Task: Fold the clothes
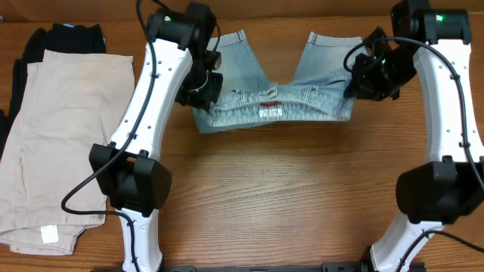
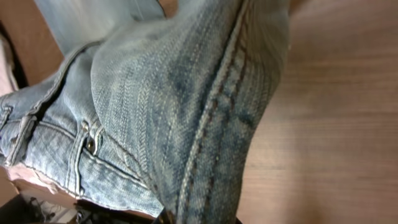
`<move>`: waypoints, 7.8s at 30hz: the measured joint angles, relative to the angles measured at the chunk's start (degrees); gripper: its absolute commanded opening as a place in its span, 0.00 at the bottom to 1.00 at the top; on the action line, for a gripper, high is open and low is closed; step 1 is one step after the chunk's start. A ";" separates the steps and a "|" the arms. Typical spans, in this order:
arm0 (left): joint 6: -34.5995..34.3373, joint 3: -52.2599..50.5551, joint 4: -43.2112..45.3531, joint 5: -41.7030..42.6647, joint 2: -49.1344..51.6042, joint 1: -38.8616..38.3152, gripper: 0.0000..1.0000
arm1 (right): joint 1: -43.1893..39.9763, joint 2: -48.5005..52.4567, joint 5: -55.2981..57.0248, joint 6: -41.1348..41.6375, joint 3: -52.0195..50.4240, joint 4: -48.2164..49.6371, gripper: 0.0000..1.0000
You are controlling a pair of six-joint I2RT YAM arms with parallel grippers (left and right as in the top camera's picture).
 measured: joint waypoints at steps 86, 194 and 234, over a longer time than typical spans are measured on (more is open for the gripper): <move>2.75 -12.72 36.70 -15.10 -0.92 -3.91 0.95 | 7.45 -22.93 3.98 29.31 -71.14 41.00 0.53; 20.94 14.95 51.43 7.52 20.96 -6.75 1.00 | -25.05 -22.43 16.46 24.39 -71.97 59.41 0.53; 17.62 17.97 27.50 -3.58 32.74 -11.80 1.00 | -30.14 -22.43 -0.96 15.34 -71.63 60.98 1.00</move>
